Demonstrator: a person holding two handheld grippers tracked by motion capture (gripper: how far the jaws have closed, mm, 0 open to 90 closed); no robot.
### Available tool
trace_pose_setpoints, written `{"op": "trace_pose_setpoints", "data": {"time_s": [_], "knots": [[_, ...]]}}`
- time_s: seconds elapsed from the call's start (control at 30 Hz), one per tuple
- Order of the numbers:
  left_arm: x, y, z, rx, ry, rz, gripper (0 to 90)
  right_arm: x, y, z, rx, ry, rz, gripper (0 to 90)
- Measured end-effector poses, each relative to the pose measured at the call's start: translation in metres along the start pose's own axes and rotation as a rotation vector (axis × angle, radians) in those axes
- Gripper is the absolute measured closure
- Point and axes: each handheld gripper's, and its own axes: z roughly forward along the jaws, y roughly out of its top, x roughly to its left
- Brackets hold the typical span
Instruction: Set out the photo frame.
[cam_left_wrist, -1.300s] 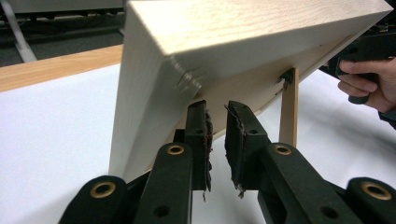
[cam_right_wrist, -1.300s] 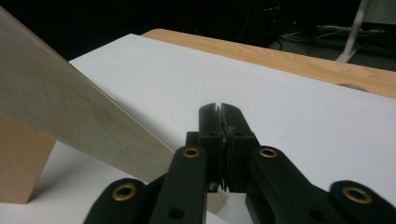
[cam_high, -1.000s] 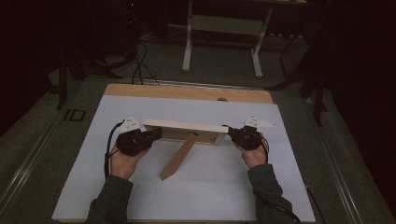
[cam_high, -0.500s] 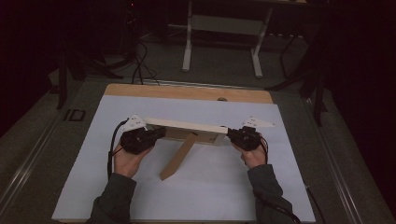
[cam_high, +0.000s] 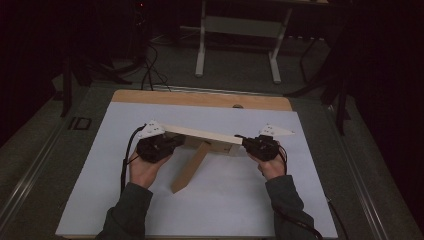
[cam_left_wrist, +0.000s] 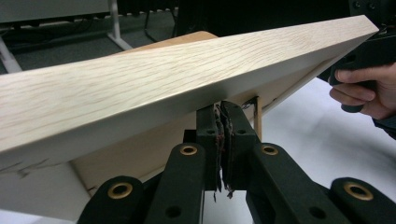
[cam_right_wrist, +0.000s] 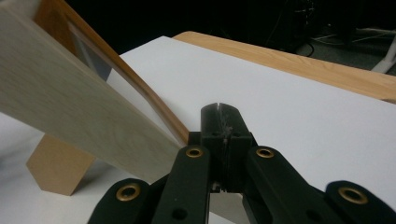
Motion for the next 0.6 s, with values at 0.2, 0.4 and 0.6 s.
{"op": "trace_pose_setpoints", "data": {"time_s": [0.2, 0.4, 0.6], "knots": [[-0.003, 0.002, 0.005, 0.005, -0.008, 0.001, 87.9, 0.003, 0.004, 0.000, -0.001, 0.011, -0.012, 89.6], [-0.007, 0.004, 0.010, 0.017, -0.007, 0.011, 88.0, 0.005, 0.006, -0.001, 0.002, 0.024, -0.020, 89.6], [-0.007, 0.006, 0.013, 0.012, -0.009, 0.004, 88.0, 0.006, 0.009, -0.001, 0.003, 0.030, -0.025, 89.6]]}}
